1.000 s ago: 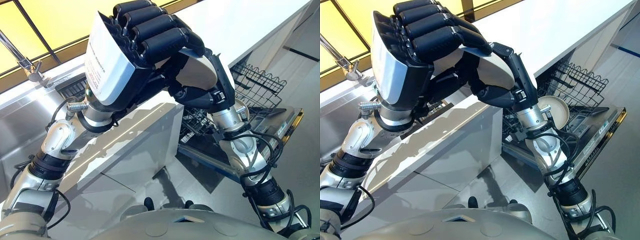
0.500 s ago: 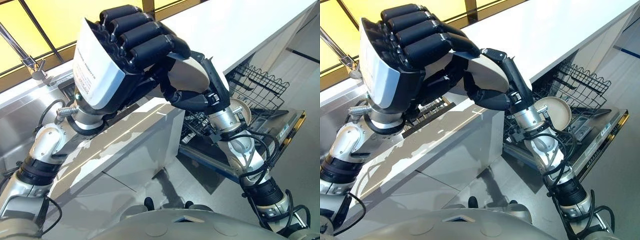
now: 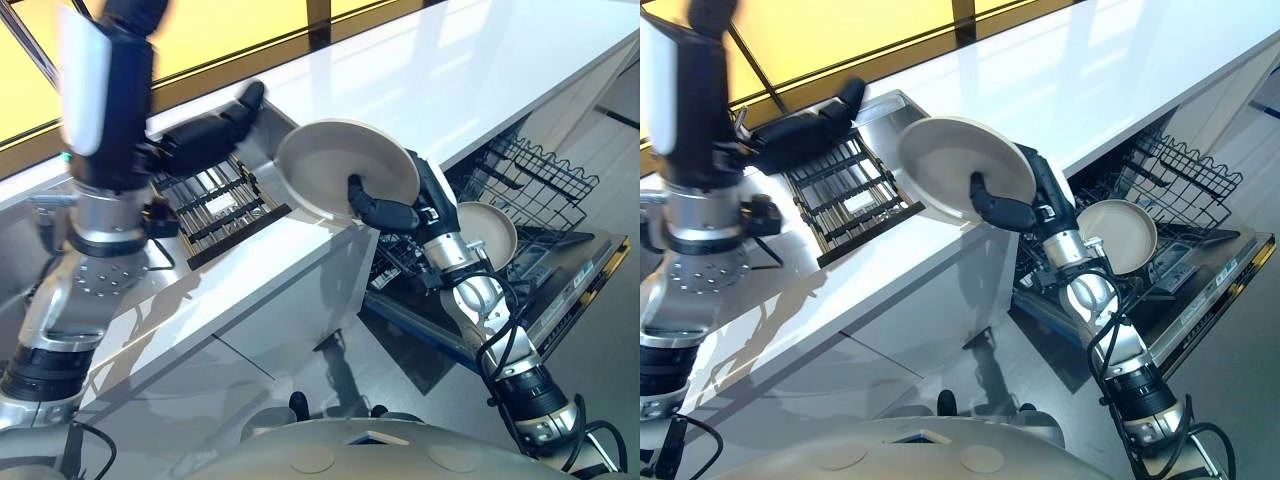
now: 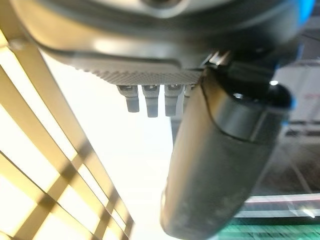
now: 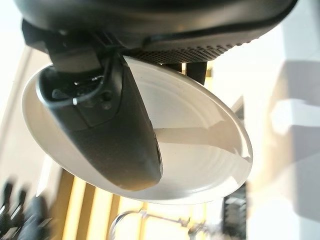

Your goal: Pick up plates and place into dishwasher.

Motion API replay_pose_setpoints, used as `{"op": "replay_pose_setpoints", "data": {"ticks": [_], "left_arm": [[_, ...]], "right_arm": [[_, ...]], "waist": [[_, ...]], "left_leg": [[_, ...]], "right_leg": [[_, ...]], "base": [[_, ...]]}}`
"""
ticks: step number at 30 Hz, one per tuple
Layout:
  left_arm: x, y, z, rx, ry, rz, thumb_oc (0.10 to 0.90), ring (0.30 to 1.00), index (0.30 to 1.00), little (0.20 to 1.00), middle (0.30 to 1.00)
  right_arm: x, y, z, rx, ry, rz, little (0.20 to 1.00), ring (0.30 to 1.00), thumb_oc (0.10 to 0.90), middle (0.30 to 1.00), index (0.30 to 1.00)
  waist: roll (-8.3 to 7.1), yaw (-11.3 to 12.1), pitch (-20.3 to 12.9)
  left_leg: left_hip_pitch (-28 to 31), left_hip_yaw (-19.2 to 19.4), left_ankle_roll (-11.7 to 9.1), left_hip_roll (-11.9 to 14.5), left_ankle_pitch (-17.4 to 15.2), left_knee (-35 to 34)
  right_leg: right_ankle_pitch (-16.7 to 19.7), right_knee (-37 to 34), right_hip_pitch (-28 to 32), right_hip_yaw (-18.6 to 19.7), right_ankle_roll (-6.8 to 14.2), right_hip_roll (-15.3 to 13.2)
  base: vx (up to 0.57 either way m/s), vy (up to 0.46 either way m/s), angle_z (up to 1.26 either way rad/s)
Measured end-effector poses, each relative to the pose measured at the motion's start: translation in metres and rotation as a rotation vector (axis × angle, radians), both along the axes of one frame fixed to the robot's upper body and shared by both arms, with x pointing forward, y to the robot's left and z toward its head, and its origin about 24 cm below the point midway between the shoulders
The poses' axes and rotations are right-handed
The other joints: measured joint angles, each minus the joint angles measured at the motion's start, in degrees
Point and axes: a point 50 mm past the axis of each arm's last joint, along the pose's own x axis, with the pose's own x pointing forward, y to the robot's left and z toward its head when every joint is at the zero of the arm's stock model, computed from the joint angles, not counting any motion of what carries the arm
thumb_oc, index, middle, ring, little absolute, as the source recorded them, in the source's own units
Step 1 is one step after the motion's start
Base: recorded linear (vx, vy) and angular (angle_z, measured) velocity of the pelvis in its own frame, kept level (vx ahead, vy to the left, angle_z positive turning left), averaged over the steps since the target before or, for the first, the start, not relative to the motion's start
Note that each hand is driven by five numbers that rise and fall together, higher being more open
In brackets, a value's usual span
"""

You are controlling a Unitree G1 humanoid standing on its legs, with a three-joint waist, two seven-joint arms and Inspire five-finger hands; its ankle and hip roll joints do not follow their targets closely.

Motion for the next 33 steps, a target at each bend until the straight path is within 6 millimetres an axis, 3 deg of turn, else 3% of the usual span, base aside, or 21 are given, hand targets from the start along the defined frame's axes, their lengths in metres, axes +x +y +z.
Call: {"op": "replay_pose_setpoints", "data": {"ticks": [9, 13, 19, 24, 33], "left_arm": [[0.008, 0.011, -0.019, -0.031, 0.182, 0.004, 0.8, 0.9, 0.9, 0.9, 0.9], [0.016, 0.029, -0.052, -0.122, 0.383, 0.06, 0.8, 0.9, 0.9, 0.9, 0.9], [0.02, 0.062, -0.109, -0.311, 0.699, 0.16, 0.8, 0.9, 0.9, 0.9, 0.9], [0.018, 0.07, -0.138, -0.422, 0.863, 0.142, 0.8, 0.9, 0.9, 0.9, 0.9], [0.01, 0.076, -0.161, -0.551, 0.977, 0.115, 0.8, 0.9, 0.9, 0.9, 0.9]], "right_arm": [[-0.001, -0.021, 0.002, -0.024, -0.043, -0.183, 0.2, 0.3, 0.1, 0.3, 0.3], [-0.003, -0.065, 0.019, -0.016, -0.196, -0.51, 0.2, 0.3, 0.1, 0.3, 0.3], [-0.021, -0.138, 0.031, 0.008, -0.311, -0.979, 0.2, 0.3, 0.1, 0.3, 0.3], [-0.027, -0.16, 0.01, -0.034, -0.188, -1.104, 0.2, 0.3, 0.1, 0.3, 0.3], [-0.044, -0.177, -0.041, -0.15, 0.1, -1.125, 0.2, 0.3, 0.1, 0.3, 0.3]], "waist": [[1.48, 0.0, -0.2], [2.39, 0.7, -0.5], [2.24, 1.3, -0.4], [1.38, 0.9, 0.1], [0.83, 1.3, 0.6]], "left_leg": [[-0.3, -1.0, -0.3, 0.0, 0.1, -0.1], [-0.3, -1.1, -0.3, 0.0, 0.1, -0.1], [-0.3, -1.3, 0.1, 0.0, 0.4, -0.1], [-0.4, -1.7, 0.0, 0.0, 0.5, -0.1], [-0.4, -2.2, 0.1, -0.1, 0.7, -0.1]], "right_leg": [[-0.2, 0.0, 0.1, -0.2, 0.0, 0.0], [-0.2, 0.0, 0.1, -0.4, 0.0, 0.1], [-0.2, 0.0, 0.2, -0.6, 0.0, 0.2], [-0.4, 0.0, 0.4, -1.2, 0.2, 0.2], [-0.5, 0.0, 0.6, -1.6, 0.2, 0.1]], "base": [[0.03, -0.014, 0.04], [0.05, -0.035, 0.03], [0.06, -0.045, 0.01], [0.06, -0.046, 0.04], [0.05, -0.021, 0.03]]}}
